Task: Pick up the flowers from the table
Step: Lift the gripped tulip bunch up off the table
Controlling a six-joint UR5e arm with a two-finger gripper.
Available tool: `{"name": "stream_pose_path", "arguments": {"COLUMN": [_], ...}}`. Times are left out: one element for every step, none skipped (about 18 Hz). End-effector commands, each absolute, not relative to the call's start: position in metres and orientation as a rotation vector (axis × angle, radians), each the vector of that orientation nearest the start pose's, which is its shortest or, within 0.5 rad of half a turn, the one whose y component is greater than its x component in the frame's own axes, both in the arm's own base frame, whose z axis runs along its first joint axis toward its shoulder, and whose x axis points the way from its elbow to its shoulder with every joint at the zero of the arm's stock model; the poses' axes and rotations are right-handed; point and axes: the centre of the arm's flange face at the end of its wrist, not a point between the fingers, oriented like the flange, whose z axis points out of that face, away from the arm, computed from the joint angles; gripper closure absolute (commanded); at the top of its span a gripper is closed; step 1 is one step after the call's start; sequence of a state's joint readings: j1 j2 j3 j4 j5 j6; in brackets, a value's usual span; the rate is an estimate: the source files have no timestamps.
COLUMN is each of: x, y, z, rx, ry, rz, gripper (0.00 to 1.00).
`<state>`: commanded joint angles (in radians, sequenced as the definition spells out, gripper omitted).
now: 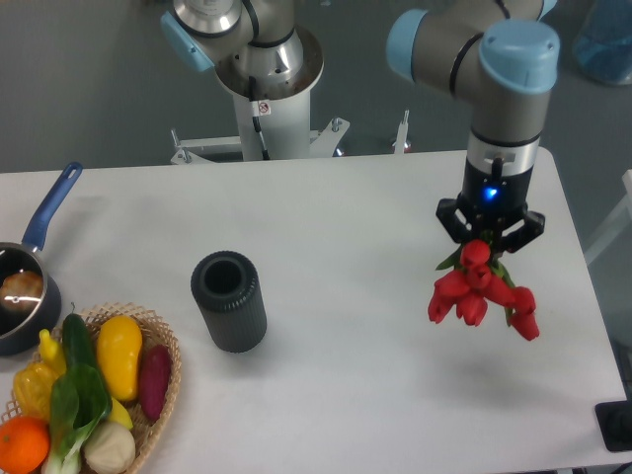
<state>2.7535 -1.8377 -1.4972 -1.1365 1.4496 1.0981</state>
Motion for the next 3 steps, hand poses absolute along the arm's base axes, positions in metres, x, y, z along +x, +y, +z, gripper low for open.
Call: {"name": "stream_pose_path", "arguments": {"x": [-0.5156,-0.5141,-0.5130], "y": [0.3652,0.3636,0.3613], "z": [0.4267,0.4268,0.4284], "rx": [-2.942,-2.964,-2.982], "ry": [-0.073,-0.050,-0.039], "rz": [0.246,0.246,0.252], "gripper": [1.00,1.00,1.00]}}
